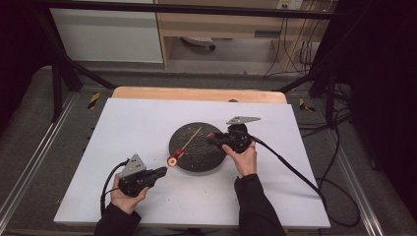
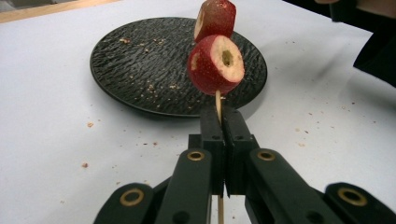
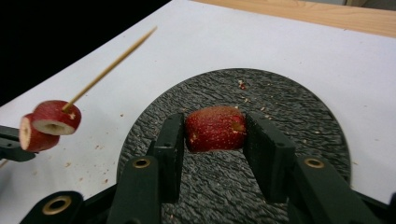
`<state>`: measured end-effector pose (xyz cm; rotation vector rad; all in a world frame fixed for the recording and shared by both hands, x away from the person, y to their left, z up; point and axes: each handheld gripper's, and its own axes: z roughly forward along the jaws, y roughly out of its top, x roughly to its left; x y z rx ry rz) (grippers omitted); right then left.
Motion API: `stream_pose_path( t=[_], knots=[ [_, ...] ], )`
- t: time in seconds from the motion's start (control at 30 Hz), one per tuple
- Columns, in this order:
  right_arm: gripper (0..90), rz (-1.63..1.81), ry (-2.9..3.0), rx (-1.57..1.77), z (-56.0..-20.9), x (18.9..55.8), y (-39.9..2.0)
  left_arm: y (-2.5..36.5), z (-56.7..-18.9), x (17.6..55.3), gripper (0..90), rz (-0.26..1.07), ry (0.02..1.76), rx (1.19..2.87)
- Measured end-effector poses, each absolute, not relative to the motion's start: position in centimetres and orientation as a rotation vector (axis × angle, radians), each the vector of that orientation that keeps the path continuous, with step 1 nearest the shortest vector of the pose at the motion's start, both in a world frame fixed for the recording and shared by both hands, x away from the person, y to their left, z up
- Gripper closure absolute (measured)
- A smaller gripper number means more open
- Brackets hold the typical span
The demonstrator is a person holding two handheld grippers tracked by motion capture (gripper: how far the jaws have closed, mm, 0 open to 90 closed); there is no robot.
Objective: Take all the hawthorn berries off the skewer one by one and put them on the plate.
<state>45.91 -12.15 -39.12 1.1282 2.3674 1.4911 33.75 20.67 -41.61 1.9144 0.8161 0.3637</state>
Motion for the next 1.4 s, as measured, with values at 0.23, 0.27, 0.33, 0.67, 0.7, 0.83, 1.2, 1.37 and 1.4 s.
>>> stream_pose_path(
  t=[0.23,0.27,0.33,0.67,0.7,0.83,1.2,1.37,1.4],
  knots=[
    [59.5,1.413,2.408,1.171,-41.5,47.0,-10.7,20.9,-41.6,33.9,88.3,0.369,0.834,1.908],
    [59.5,1.405,2.414,1.176,-41.8,47.1,-10.6,20.9,-41.6,34.0,88.3,0.370,0.837,1.909],
    [59.4,1.387,2.427,1.176,-42.5,47.2,-10.3,20.9,-41.6,34.0,88.3,0.371,0.840,1.911],
    [59.2,1.271,2.472,1.140,-44.2,47.0,-9.7,20.8,-41.7,34.1,88.4,0.373,0.849,1.915],
    [59.2,1.263,2.477,1.127,-44.2,47.0,-9.7,20.8,-41.7,34.1,88.4,0.372,0.849,1.916],
    [56.2,1.242,2.485,1.131,-44.4,46.8,-9.6,20.6,-41.8,34.1,88.4,0.372,0.850,1.920],
    [32.9,1.325,2.442,1.106,-41.9,45.3,-10.8,20.5,-41.9,34.1,88.3,0.371,0.858,1.922],
    [17.4,1.380,2.407,1.110,-40.8,44.3,-11.8,20.4,-41.9,34.1,88.3,0.369,0.855,1.923],
    [15.6,1.390,2.406,1.110,-40.7,44.1,-12.0,20.4,-41.9,34.1,88.4,0.369,0.854,1.925]
  ],
)
